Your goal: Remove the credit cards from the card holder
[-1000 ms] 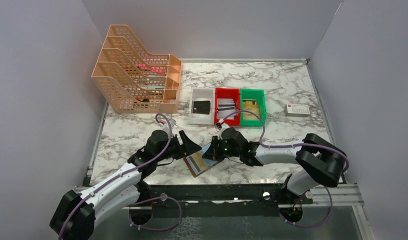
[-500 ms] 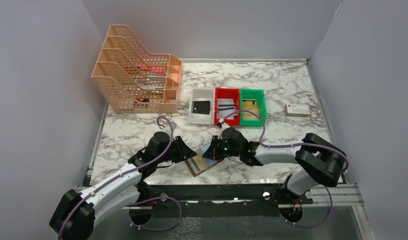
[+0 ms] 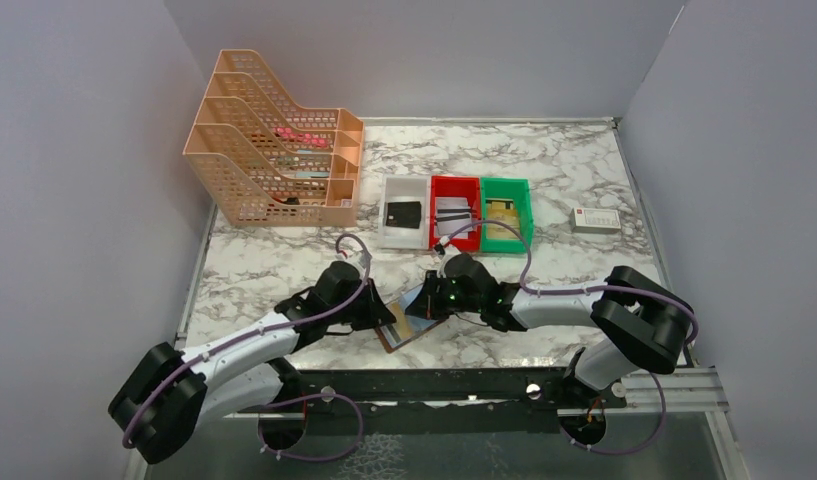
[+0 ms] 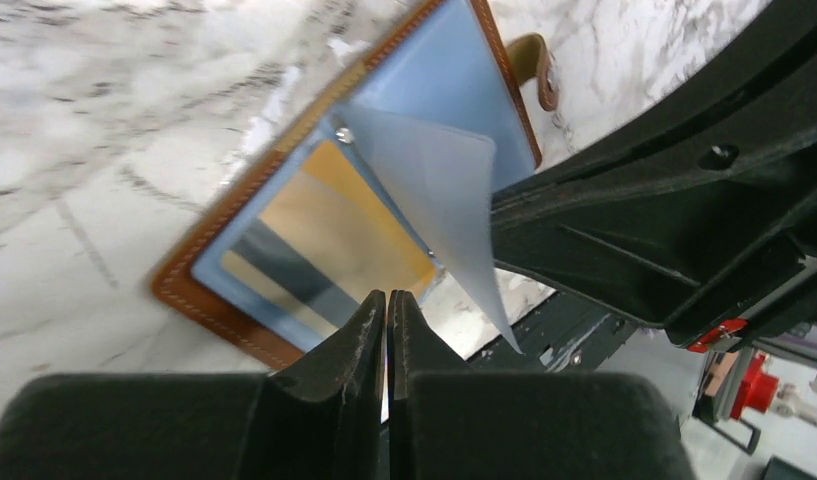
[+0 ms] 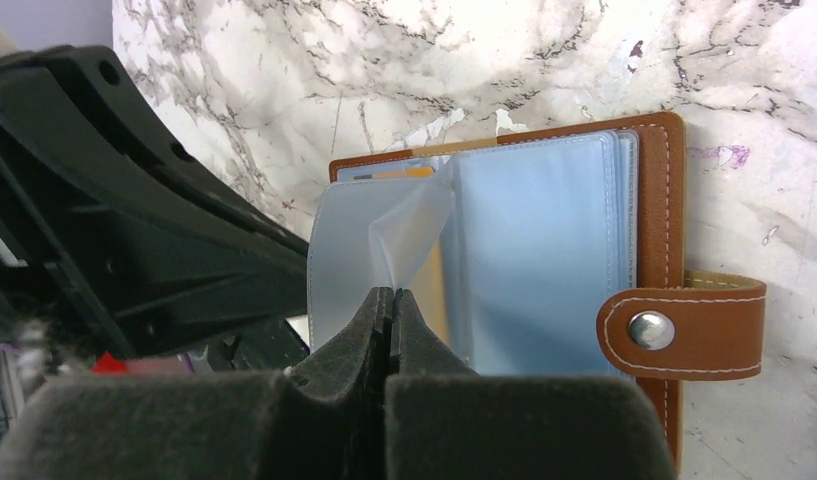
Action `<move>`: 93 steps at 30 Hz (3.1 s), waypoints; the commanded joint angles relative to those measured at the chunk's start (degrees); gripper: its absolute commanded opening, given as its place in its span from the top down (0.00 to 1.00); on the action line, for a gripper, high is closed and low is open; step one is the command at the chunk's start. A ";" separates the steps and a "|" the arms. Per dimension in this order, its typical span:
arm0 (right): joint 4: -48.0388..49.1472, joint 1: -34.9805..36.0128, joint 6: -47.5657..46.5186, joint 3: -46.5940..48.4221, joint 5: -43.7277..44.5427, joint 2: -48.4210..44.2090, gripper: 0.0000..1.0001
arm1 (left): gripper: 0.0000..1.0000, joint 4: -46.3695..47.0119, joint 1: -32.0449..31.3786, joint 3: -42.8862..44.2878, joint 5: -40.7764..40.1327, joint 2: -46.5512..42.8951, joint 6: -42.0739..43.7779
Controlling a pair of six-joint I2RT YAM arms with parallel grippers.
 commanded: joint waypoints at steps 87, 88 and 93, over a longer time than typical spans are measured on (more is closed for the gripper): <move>-15.31 -0.44 1.88 -3.82 10.97 -2.27 0.64 | 0.55 -11.11 -9.55 5.51 -12.90 -0.89 0.80; -15.39 -0.44 1.68 -4.02 10.97 -2.62 0.64 | 0.55 -11.18 -9.55 5.39 -12.70 -0.14 0.42; -15.57 -0.44 0.90 -4.48 10.96 -3.44 0.64 | 0.53 -11.52 -9.63 4.37 -12.35 0.28 -2.52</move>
